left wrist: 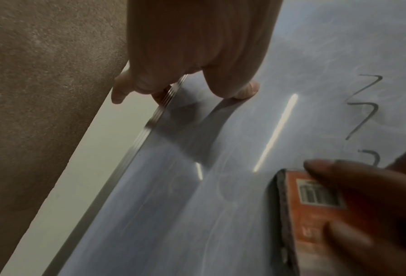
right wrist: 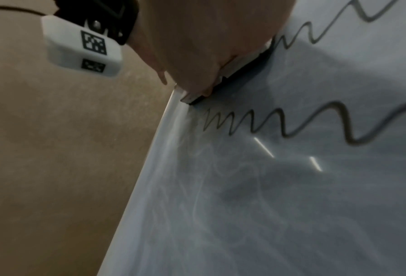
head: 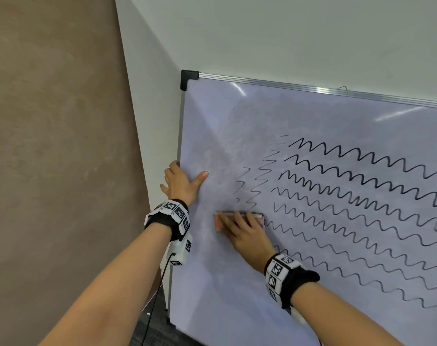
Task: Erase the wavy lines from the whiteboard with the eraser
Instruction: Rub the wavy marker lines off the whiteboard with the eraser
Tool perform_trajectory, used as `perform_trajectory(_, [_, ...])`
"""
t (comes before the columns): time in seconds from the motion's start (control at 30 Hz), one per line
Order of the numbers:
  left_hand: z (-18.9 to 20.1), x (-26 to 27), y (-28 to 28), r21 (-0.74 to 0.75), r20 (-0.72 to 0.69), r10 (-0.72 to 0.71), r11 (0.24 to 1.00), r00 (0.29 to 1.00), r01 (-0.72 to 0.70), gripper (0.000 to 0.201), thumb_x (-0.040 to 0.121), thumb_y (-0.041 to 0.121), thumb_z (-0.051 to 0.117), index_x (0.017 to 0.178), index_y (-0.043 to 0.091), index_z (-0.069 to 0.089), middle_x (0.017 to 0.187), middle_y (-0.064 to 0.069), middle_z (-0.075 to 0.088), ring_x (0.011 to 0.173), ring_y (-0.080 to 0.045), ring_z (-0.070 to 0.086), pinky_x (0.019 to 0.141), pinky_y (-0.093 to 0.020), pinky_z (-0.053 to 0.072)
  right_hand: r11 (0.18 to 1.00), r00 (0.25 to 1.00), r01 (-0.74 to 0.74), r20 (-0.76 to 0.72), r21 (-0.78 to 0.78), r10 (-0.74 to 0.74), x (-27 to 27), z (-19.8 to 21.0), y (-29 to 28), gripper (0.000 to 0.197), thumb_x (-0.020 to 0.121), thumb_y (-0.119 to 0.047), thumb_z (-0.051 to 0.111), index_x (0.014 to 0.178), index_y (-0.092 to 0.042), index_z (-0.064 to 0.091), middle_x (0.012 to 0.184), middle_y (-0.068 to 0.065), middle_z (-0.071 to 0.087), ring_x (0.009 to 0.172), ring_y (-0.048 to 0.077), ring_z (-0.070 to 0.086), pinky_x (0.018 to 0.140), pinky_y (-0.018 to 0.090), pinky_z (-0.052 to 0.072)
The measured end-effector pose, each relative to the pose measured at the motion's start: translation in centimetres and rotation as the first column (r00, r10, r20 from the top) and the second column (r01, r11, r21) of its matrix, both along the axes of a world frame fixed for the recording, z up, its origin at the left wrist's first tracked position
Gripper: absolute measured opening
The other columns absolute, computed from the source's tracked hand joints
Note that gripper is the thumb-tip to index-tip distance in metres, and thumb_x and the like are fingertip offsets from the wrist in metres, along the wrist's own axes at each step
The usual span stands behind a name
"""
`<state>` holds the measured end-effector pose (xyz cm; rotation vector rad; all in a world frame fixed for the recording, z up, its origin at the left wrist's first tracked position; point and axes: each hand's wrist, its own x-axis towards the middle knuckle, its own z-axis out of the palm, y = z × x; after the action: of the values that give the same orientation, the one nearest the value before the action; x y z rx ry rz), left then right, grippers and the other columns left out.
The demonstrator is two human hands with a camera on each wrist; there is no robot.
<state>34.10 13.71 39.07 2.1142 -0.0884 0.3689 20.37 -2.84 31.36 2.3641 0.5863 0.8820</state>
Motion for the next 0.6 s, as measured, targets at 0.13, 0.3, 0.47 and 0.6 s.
perform_trajectory(0.13, [0.2,-0.1,0.1,0.017,-0.009,0.003,1.0,1.0,-0.003,0.09,0.076,0.058,0.067,0.139,0.007,0.027,0.139,-0.016,0.036,0.13,-0.034,0.034,0.11,-0.058,0.014,1.0,1.0,0.001,0.005,0.018,-0.001,0.5,0.3,-0.1,0.049,0.077,-0.013,0.049,0.124,-0.012,0.062,0.139,0.008,0.051,0.113,0.036,0.042,0.097,0.05,0.033])
perform_trajectory(0.3, [0.2,-0.1,0.0,0.01,-0.016,-0.009,1.0,1.0,0.009,0.09,0.077,0.058,0.067,0.139,0.008,0.026,0.141,-0.016,0.034,0.132,-0.034,0.033,0.111,-0.06,0.004,0.983,0.982,-0.042,-0.19,-0.177,0.008,-2.3,-3.6,-2.2,0.048,0.078,-0.021,0.05,0.124,-0.017,0.062,0.138,0.003,0.052,0.112,0.033,0.042,0.096,0.049,0.032])
perform_trajectory(0.47, [0.1,0.0,0.0,0.005,-0.02,-0.005,1.0,1.0,0.005,0.09,0.076,0.058,0.067,0.139,0.009,0.026,0.142,-0.016,0.033,0.133,-0.035,0.032,0.11,-0.061,0.003,0.99,0.996,-0.033,-0.092,-0.136,0.021,-1.3,-1.4,-2.2,0.051,0.075,-0.019,0.062,0.126,-0.015,0.061,0.138,0.005,0.052,0.112,0.034,0.042,0.094,0.047,0.033])
perform_trajectory(0.6, [0.0,-0.1,0.1,0.003,-0.021,-0.008,1.0,1.0,0.008,0.09,0.076,0.058,0.067,0.139,0.009,0.027,0.142,-0.015,0.033,0.133,-0.034,0.033,0.111,-0.061,0.002,0.999,1.0,0.018,-0.01,-0.027,-0.018,-1.1,0.1,-2.4,0.051,0.074,-0.013,0.061,0.125,-0.015,0.062,0.138,0.008,0.052,0.112,0.036,0.04,0.095,0.049,0.031])
